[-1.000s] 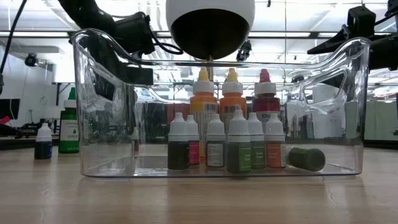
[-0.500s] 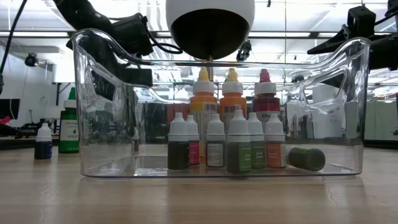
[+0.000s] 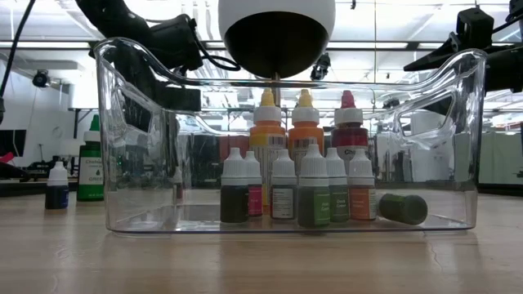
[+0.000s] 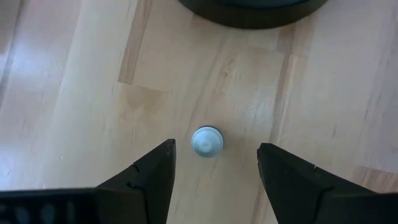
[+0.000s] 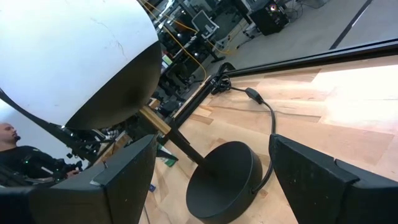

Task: Pick & Place food coloring
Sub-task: Put the small pink food coloring bottle into the transparent bin

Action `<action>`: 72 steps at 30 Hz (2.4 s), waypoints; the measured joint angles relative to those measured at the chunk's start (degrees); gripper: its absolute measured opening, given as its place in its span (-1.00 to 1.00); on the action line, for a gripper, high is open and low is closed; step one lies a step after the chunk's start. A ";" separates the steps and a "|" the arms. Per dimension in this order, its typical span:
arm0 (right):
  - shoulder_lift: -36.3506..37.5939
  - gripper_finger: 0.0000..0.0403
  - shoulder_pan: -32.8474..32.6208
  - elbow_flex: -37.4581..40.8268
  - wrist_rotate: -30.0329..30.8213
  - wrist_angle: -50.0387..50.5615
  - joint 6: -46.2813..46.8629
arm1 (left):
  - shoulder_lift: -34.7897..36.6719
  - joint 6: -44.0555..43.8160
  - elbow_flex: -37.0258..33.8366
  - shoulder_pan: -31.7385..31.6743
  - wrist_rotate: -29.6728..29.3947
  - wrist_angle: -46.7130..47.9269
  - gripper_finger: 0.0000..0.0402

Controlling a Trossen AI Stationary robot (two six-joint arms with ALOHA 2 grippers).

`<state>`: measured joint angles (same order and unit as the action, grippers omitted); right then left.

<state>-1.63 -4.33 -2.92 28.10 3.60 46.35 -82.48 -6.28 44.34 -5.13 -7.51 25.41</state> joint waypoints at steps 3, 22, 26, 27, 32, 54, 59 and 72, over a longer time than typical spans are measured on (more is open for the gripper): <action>0.00 0.50 0.02 0.00 0.00 0.00 0.01 | 0.00 0.02 -0.13 0.00 0.39 0.00 -0.02; 0.00 0.50 0.02 0.00 0.00 0.00 0.00 | 0.00 -0.90 -0.22 0.00 0.42 -0.59 -0.52; -0.01 0.50 0.01 0.00 0.00 0.01 0.01 | 0.23 -1.38 0.06 0.00 0.11 0.12 -0.65; -0.01 0.50 0.00 0.00 0.00 0.00 0.01 | 0.34 -1.43 0.30 0.00 0.12 0.25 -0.67; -0.02 0.50 -0.01 0.00 -0.02 0.02 0.00 | 2.06 -1.74 1.33 0.00 0.11 1.48 -0.76; -0.04 0.50 0.02 0.00 -0.02 0.01 0.01 | 3.67 -10.46 3.85 -1.27 -0.54 7.63 -0.78; -0.04 0.50 0.02 0.00 -0.02 0.00 0.02 | 3.67 -12.81 3.70 -1.19 -0.48 8.08 -0.61; -0.04 0.50 -0.01 0.00 -0.02 0.00 0.01 | 1.57 -22.98 3.15 -0.58 -3.19 5.78 -0.19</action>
<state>-1.67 -4.34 -2.92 28.08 3.60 46.36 -80.90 -29.27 47.48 -5.71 -10.70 31.19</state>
